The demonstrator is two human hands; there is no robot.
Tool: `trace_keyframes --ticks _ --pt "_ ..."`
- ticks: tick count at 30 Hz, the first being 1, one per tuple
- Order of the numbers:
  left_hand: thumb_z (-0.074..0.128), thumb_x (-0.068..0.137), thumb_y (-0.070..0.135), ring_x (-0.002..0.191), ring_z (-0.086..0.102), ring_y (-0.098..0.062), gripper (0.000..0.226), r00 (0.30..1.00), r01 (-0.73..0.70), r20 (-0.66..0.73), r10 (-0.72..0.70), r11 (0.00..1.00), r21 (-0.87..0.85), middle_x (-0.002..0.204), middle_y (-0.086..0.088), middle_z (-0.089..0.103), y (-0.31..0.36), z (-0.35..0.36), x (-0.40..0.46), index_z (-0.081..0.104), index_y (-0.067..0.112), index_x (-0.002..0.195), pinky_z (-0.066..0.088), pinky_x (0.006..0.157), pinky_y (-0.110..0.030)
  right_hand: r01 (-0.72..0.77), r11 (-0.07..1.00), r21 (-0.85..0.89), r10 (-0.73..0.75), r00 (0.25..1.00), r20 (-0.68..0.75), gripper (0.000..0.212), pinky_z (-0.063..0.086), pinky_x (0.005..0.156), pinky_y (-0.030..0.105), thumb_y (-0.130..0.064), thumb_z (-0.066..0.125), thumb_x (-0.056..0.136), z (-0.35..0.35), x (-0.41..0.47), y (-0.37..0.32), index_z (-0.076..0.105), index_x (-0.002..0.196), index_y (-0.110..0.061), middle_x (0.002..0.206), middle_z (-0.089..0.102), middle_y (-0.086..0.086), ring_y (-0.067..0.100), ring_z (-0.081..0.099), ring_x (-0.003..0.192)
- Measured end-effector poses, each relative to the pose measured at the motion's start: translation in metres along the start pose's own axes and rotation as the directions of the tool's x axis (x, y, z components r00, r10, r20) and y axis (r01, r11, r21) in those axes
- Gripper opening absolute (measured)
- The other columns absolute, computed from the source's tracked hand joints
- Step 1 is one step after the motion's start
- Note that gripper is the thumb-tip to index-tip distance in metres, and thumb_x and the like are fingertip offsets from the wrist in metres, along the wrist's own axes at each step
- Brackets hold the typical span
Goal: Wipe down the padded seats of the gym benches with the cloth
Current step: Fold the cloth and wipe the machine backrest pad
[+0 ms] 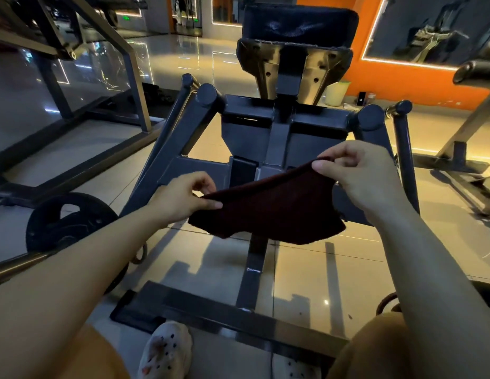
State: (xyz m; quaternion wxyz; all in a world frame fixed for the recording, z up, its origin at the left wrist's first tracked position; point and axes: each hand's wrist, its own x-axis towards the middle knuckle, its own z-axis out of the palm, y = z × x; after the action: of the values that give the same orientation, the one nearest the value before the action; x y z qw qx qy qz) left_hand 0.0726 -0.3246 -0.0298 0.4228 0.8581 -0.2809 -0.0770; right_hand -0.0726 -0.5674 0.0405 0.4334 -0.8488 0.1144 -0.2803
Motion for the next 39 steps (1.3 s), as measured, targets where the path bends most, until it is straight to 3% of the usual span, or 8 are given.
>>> trace_keyframes --ticks 7,14,18,24,28,31,33,39 --pt "0.071 0.084 0.019 0.089 0.06 -0.008 0.006 0.997 -0.07 -0.039 0.071 0.997 0.026 0.09 0.004 0.065 0.014 -0.023 -0.001 0.066 0.022 0.087 0.044 0.07 -0.023 0.005 0.99 -0.143 -0.026 0.988 -0.15 0.013 0.043 0.064 0.02 -0.034 0.07 0.087 0.001 0.005 0.005 0.061 0.085 -0.024 0.075 0.062 -0.006 0.004 0.058 0.075" --pt "0.064 0.089 0.02 0.084 0.057 -0.008 0.011 0.988 -0.097 -0.103 0.112 0.985 0.141 0.088 0.003 0.06 0.018 -0.042 -0.005 0.06 0.03 0.091 0.044 0.07 -0.022 0.0 0.998 -0.06 0.002 0.999 0.033 0.014 0.051 0.083 0.033 -0.018 0.067 0.091 -0.007 0.005 0.015 0.066 0.093 -0.032 0.083 0.069 -0.003 0.011 0.064 0.091" --pt "0.057 0.093 0.019 0.087 0.056 -0.004 0.009 0.993 -0.094 -0.054 0.101 0.987 0.13 0.092 0.005 0.06 0.021 -0.052 -0.003 0.059 0.027 0.09 0.043 0.069 -0.019 0.002 0.994 -0.109 0.013 0.99 0.14 0.022 0.045 0.077 0.023 -0.01 0.066 0.09 -0.006 0.006 0.016 0.067 0.098 -0.03 0.091 0.065 -0.01 0.005 0.058 0.091" --pt "0.046 0.101 0.025 0.076 0.052 -0.004 0.02 0.996 -0.084 -0.007 0.086 0.985 0.15 0.082 0.006 0.056 0.017 -0.048 0.012 0.056 0.029 0.084 0.036 0.064 -0.022 0.01 0.951 -0.309 -0.009 1.0 0.005 0.018 0.045 0.079 0.032 -0.03 0.058 0.096 0.008 0.02 0.014 0.069 0.104 -0.018 0.091 0.064 -0.006 0.015 0.058 0.091" --pt "0.062 0.087 0.031 0.069 0.057 0.0 0.01 0.996 -0.032 0.079 0.038 0.996 -0.078 0.081 0.004 0.059 0.013 -0.054 0.023 0.061 0.022 0.091 0.043 0.064 -0.021 0.012 0.918 -0.395 -0.021 1.0 -0.019 0.033 0.038 0.065 0.03 -0.037 0.046 0.101 0.018 0.028 0.014 0.065 0.091 -0.011 0.078 0.058 0.001 0.016 0.053 0.076" --pt "0.084 0.059 0.032 0.066 0.061 -0.007 0.044 0.963 0.01 0.266 0.037 0.985 -0.175 0.071 0.001 0.061 0.007 -0.064 0.024 0.062 0.014 0.093 0.052 0.061 -0.019 -0.01 0.931 -0.364 0.005 1.0 -0.014 0.045 0.033 0.059 0.034 -0.039 0.042 0.102 0.02 0.032 0.014 0.057 0.074 -0.006 0.066 0.05 0.006 0.018 0.046 0.064" --pt "0.087 0.057 0.019 0.067 0.061 -0.01 0.044 0.945 -0.012 0.323 0.052 0.992 -0.124 0.073 -0.001 0.063 0.004 -0.063 0.024 0.062 0.011 0.093 0.053 0.063 -0.019 -0.023 0.949 -0.313 0.027 1.0 0.009 0.047 0.038 0.064 0.038 -0.039 0.044 0.101 0.019 0.032 0.016 0.06 0.079 -0.001 0.071 0.056 0.014 0.023 0.05 0.068" --pt "0.073 0.081 0.015 0.084 0.058 -0.007 0.015 0.992 -0.126 -0.006 0.127 0.987 0.1 0.09 0.004 0.06 -0.001 -0.063 0.025 0.062 0.024 0.085 0.044 0.065 -0.017 -0.12 0.983 -0.142 0.138 0.983 0.119 0.01 0.046 0.066 0.03 -0.022 0.061 0.095 0.019 0.029 0.024 0.07 0.094 -0.021 0.085 0.064 -0.002 0.013 0.058 0.076"
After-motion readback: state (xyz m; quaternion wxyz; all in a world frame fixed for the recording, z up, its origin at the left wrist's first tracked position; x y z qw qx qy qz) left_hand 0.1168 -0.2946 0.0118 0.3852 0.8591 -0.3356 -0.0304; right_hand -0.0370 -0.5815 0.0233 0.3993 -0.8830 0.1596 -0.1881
